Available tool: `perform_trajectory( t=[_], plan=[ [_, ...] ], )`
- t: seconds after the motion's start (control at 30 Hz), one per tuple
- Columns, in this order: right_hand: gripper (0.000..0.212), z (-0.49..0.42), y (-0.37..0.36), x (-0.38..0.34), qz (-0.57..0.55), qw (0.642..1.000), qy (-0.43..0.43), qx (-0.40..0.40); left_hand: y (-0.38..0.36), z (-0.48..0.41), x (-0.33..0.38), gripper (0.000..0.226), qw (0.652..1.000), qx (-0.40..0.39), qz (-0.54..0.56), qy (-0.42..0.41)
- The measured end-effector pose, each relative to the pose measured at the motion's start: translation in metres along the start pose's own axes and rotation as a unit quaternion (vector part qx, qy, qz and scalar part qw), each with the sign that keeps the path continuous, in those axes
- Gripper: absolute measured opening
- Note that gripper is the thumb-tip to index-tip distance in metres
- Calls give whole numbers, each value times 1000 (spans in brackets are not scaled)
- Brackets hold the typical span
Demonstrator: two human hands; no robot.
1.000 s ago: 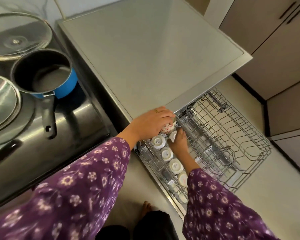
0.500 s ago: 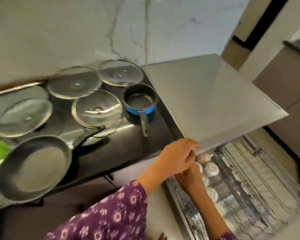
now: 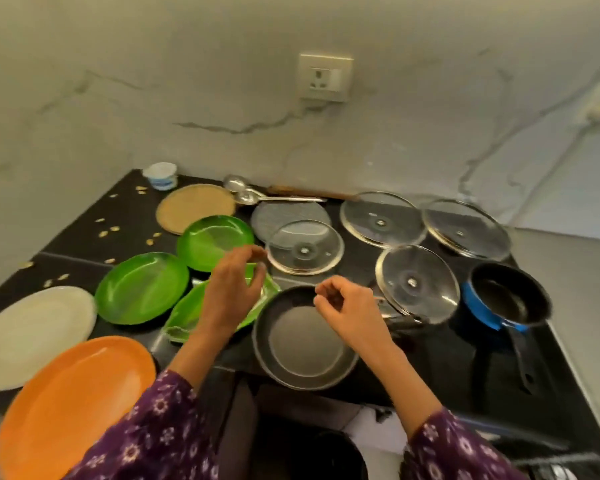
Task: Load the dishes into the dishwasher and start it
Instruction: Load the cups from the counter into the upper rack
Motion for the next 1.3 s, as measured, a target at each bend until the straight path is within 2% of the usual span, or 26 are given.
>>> perform_trajectory(
  t=[0.17, 0.43, 0.6, 0.8, 0.93, 1.1, 1.2, 1.3],
  plan=[
    [14, -83, -86, -55, 43, 995, 67, -67, 60, -25, -95, 22, 995, 41, -39, 79],
    [24, -185, -233, -107, 149, 962, 125, -193, 111, -70, -227, 26, 981, 30, -77, 177],
    [32, -239, -297, -110, 199, 943, 125, -238, 99, -109, -291, 36, 971, 10, -66, 229],
    [31, -281, -351, -113, 256, 913, 167, -270, 61, -168, -351, 49, 971, -26, -67, 229],
    [29, -299, -380, -109, 344, 865, 198, -307, 36, -206, -392, 69, 964, -42, -69, 255],
    [25, -305, -401, -115, 455, 820, 238, -252, 13, -246, -437, 101, 954, -34, -10, 298],
    [14, -301, -407, -125, 454, 819, 265, -231, -2, -265, -451, 107, 955, -34, -11, 294],
    [18, -303, -410, -128, 440, 824, 270, -232, -14, -280, -462, 112, 955, -29, -4, 296]
  ],
)
Point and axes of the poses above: each hand's wrist, its own z-axis away from the middle knuckle, its own y-axis out of the back of the hand, x = y × z, the point moved 8 cm from there along -z, towards the middle knuckle, and after that the axes turned 1 degree about -z, right-handed, at the moved point
